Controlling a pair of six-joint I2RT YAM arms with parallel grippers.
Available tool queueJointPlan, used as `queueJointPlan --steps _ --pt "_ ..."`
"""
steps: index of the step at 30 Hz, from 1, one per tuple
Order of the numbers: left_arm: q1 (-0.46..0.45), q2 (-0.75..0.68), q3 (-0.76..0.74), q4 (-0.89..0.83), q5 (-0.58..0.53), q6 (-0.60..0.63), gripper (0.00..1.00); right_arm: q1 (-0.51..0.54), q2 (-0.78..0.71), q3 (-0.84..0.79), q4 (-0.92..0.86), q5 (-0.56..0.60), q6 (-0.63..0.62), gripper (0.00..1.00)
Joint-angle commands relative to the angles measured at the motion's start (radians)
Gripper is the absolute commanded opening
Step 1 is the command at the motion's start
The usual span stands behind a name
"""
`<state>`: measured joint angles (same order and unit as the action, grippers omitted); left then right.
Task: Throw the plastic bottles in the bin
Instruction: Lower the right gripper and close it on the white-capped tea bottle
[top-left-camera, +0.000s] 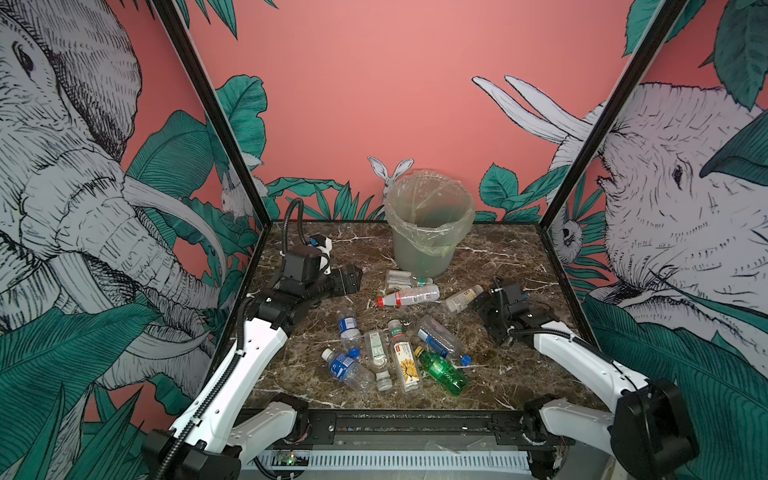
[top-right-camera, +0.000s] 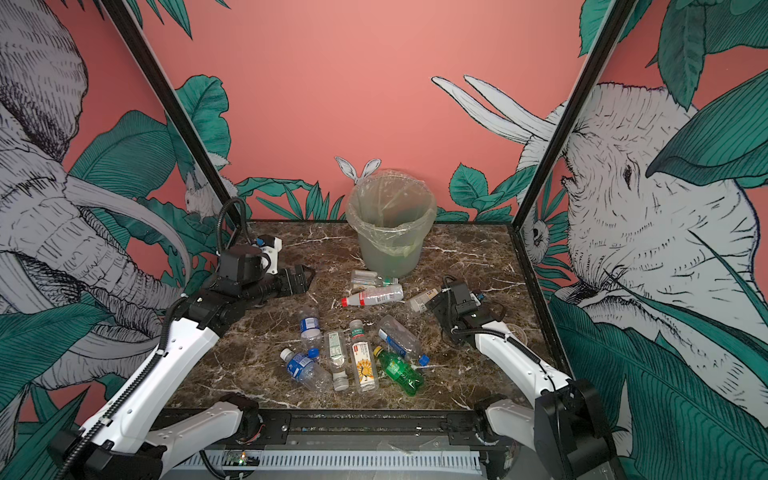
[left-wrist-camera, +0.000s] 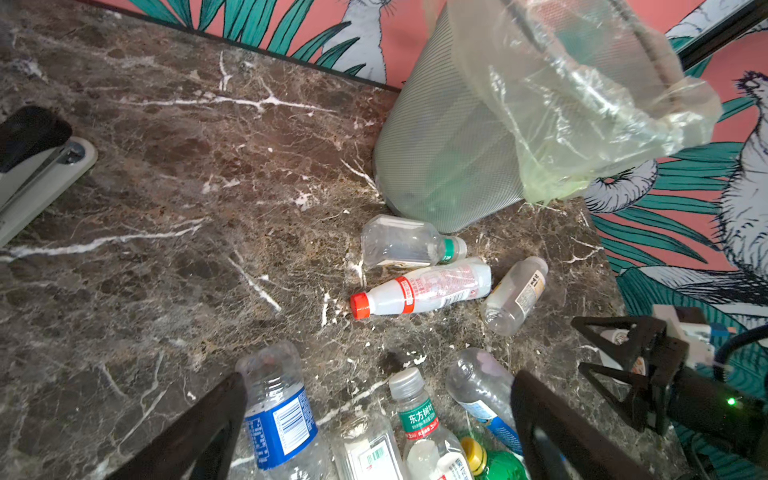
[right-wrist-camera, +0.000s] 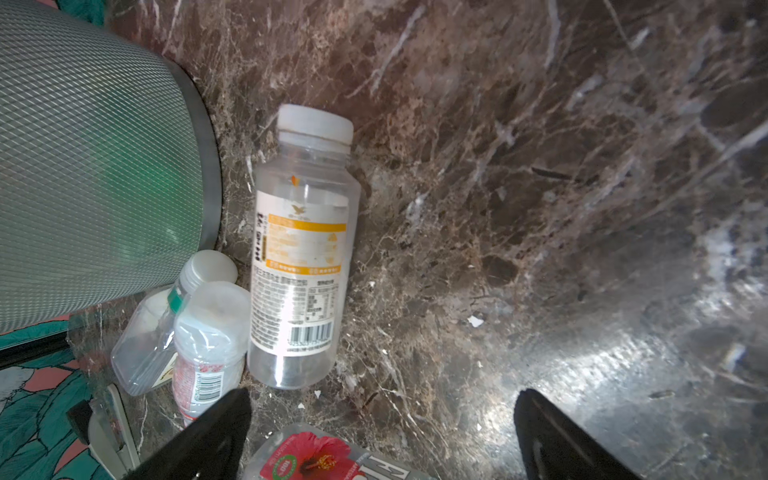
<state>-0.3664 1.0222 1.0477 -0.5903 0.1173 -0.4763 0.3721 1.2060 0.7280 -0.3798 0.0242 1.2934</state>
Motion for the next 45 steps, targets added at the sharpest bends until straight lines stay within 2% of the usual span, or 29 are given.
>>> queueJointPlan --steps 1,17,30,36,45 --pt "0.016 -0.039 -0.036 -0.052 -0.037 -0.019 1.00 -0.003 0.038 0.062 -0.001 0.023 0.005 0.98" --pt "0.032 -0.096 -0.144 -0.028 0.000 0.000 0.99 -0.003 0.206 0.129 0.068 -0.034 0.028 0.92" --pt "0.035 -0.097 -0.231 0.036 -0.044 0.001 0.99 -0.003 0.329 0.206 0.090 -0.059 0.023 0.87" --pt "0.035 -0.073 -0.230 0.025 -0.049 0.013 0.99 -0.002 0.369 0.202 0.122 -0.070 0.046 0.81" --pt "0.035 -0.065 -0.233 0.025 -0.051 0.020 0.99 -0.006 0.428 0.221 0.132 -0.059 0.048 0.78"
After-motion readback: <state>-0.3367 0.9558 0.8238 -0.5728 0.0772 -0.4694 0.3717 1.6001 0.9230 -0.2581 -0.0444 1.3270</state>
